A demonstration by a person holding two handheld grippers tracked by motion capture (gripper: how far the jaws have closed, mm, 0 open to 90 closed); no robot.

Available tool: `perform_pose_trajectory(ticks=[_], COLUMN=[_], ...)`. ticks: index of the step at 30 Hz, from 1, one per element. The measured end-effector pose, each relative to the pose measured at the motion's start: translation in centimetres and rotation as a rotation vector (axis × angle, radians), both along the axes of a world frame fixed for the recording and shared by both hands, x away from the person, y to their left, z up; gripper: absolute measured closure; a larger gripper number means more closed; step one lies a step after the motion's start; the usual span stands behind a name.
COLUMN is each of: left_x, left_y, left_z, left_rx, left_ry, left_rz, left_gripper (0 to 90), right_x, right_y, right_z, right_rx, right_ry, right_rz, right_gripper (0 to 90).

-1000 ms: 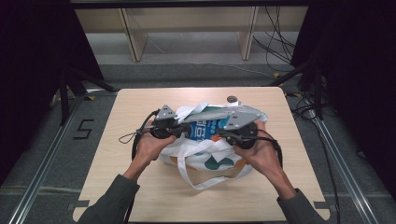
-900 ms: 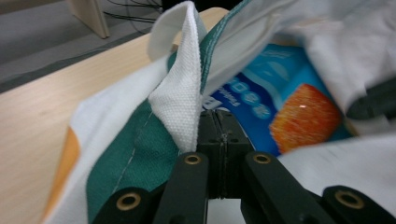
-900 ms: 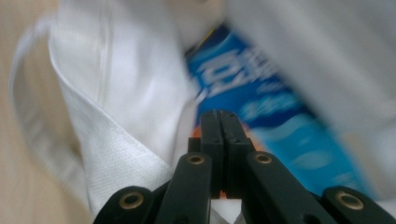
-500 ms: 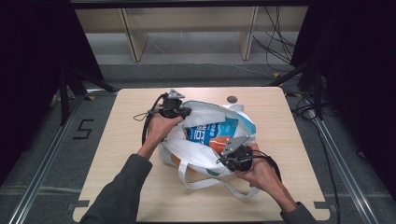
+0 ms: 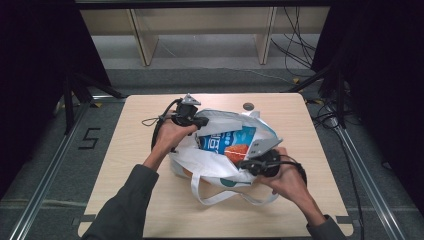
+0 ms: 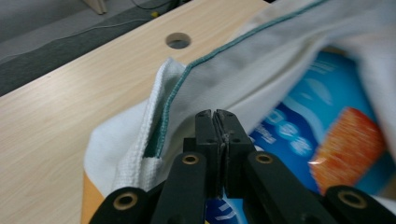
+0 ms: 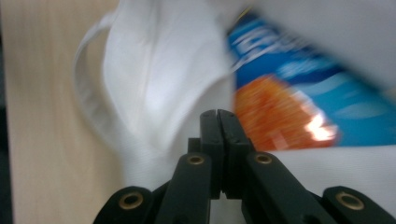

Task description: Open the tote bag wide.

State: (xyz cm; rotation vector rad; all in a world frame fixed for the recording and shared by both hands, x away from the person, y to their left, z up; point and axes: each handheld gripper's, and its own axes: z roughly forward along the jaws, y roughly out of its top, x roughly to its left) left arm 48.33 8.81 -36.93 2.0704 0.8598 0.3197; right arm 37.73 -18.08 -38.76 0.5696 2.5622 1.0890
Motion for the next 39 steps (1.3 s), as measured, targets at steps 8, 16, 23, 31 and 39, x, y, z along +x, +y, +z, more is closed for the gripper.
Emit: perform_pose_trajectory(ticks=[8, 16, 23, 31, 39], left_x=[0.0, 1.4, 1.6, 2.9, 5.4], left_y=[-0.6, -1.3, -1.6, -1.8, -2.6], left_z=[-2.3, -4.0, -4.2, -4.2, -4.8], left_rx=[0.055, 0.124, 0.134, 0.164, 0.259], left_ry=[0.063, 0.070, 0.067, 0.052, 0.062], left_rz=[-0.023, 0.014, 0.013, 0.042, 0.088], left_gripper=[88.1, 88.2, 88.3, 89.0, 89.4], right_x=[5.0, 10.3, 13.8, 8.3, 4.8], right_y=[-1.8, -0.9, -2.1, 0.3, 2.5], right_z=[3.3, 1.2, 0.1, 3.2, -0.4], right_rx=[-0.042, -0.226, -0.335, -0.078, -0.298], right_ry=[-0.095, -0.056, -0.085, -0.070, 0.127], right_rz=[-0.150, -0.228, -0.351, -0.099, 0.103], right_gripper=[90.0, 90.0, 90.0, 90.0, 90.0])
